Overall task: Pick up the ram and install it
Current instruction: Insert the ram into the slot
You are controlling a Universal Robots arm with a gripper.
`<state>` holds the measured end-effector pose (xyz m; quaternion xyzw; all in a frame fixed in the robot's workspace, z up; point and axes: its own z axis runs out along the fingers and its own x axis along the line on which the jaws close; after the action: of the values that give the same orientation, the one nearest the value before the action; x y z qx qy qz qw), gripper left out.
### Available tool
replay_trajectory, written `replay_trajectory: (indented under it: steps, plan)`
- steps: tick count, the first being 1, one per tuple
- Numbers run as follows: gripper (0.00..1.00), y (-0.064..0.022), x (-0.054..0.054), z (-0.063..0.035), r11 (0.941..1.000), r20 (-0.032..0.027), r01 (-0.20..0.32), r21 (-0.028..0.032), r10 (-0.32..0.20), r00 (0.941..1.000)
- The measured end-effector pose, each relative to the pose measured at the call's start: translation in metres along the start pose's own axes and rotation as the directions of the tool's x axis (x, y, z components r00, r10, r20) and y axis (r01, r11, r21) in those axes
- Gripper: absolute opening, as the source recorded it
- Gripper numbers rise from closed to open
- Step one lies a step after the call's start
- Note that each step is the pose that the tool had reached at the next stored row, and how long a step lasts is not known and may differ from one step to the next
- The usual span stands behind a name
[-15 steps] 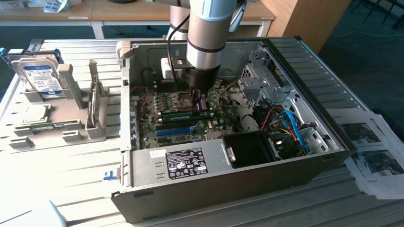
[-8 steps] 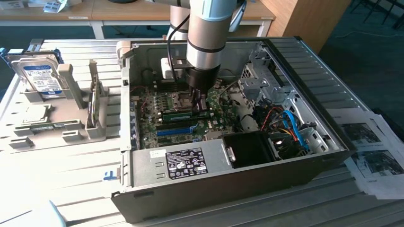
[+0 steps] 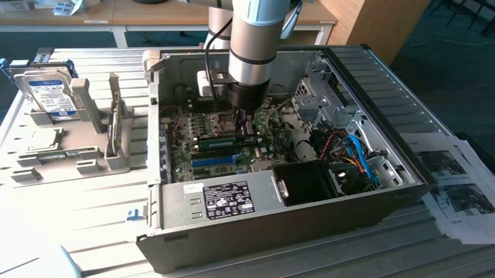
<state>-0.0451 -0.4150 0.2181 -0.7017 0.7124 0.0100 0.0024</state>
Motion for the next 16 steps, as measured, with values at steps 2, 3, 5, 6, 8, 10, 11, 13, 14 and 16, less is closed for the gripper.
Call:
replay_trajectory:
  steps: [2, 3, 5, 6, 8, 10, 11, 13, 14, 16]
  plan:
    - [0.12, 0.0000, 0.0000, 0.0000, 1.0000, 0.0000, 0.000, 0.0000, 0.000, 1.0000]
    - [0.12, 0.0000, 0.0000, 0.0000, 1.0000, 0.0000, 0.000, 0.0000, 0.000, 1.0000]
    - [0.12, 0.0000, 0.0000, 0.0000, 1.0000, 0.0000, 0.000, 0.0000, 0.000, 1.0000]
    - [0.12, 0.0000, 0.0000, 0.0000, 1.0000, -0.0001, 0.000, 0.0000, 0.000, 1.0000]
    - [0.13, -0.0001, 0.0000, 0.0001, 1.0000, 0.0002, 0.000, 0.0004, 0.000, 1.0000]
    - [0.13, -0.0001, -0.0001, 0.0002, 1.0000, 0.0007, 0.000, 0.0004, 0.000, 1.0000]
    - [0.19, -0.0001, -0.0001, 0.0002, 1.0000, 0.0005, 0.000, 0.0002, 0.000, 1.0000]
    - [0.19, 0.0000, 0.0000, 0.0001, 1.0000, 0.0003, 0.000, 0.0001, 0.000, 1.0000]
    - [0.19, 0.0000, 0.0000, 0.0000, 1.0000, 0.0000, 0.000, 0.0000, 0.000, 1.0000]
    - [0.19, 0.0000, 0.0000, 0.0000, 1.0000, 0.0001, 0.000, 0.0001, 0.000, 1.0000]
